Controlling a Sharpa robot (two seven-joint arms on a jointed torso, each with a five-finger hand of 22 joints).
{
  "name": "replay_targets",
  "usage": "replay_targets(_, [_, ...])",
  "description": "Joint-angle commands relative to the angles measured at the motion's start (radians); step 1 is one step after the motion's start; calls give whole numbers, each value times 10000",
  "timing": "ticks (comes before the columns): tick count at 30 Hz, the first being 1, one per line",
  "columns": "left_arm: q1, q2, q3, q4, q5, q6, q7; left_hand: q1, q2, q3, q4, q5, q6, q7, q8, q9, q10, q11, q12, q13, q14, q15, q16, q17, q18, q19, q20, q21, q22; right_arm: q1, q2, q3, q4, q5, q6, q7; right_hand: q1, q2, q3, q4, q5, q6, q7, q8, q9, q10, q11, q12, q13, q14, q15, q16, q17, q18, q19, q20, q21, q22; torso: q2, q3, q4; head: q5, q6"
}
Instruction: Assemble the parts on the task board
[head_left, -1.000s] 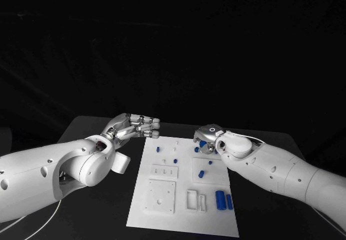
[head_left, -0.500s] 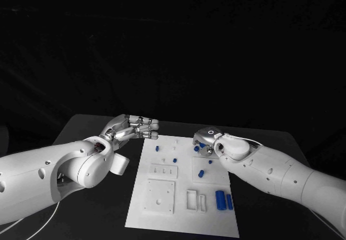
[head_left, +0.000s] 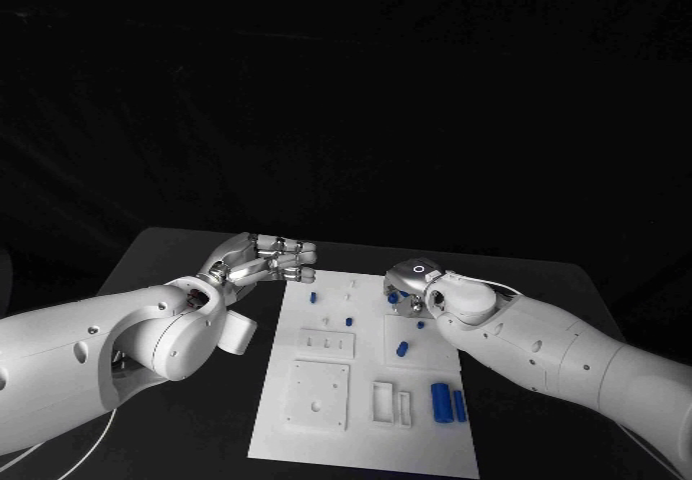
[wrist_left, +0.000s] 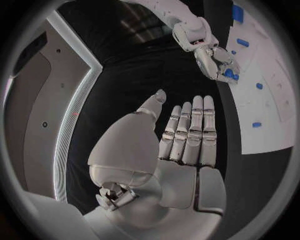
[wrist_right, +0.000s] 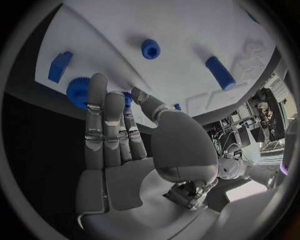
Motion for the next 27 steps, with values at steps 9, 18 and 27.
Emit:
replay_targets(9, [36,16,10,3,23,161,-2,-12,105,-65,30,-71,-92,-13,1,-6,-84,27,13,10,-69,16,-2,-13,-27,23,45,-72,-13,-9,12,5,-17,-61,-222,129,-149,249,1100,234,-464,365,100,36,14,774,-177,6,10,-60,-130,118,38,10,-23,-192,32,297,105,-77,48,-52,65])
replay_targets(18, [37,39,9,-56,32,165,-21,-12,105,-65,30,-71,-92,-13,1,-6,-84,27,13,10,-69,16,-2,-13,-27,23,45,-72,-13,-10,-19,5,52,-170,-584,16,46,418,1350,129,-583,830,82,62,36,1317,-311,22,22,-57,-233,165,67,-60,-71,-305,116,551,144,-103,104,-73,106])
replay_targets(27, [37,31,9,-68,33,165,-44,9,108,-84,42,-84,-102,-12,3,-4,-87,29,14,11,-75,18,-2,-13,-25,32,47,-86,-13,-9,-73,32,297,-226,-1169,-99,63,431,1352,-12,-547,1164,2,43,42,1653,-407,15,24,-65,-306,230,105,-133,-148,-389,229,878,174,-144,122,-21,195])
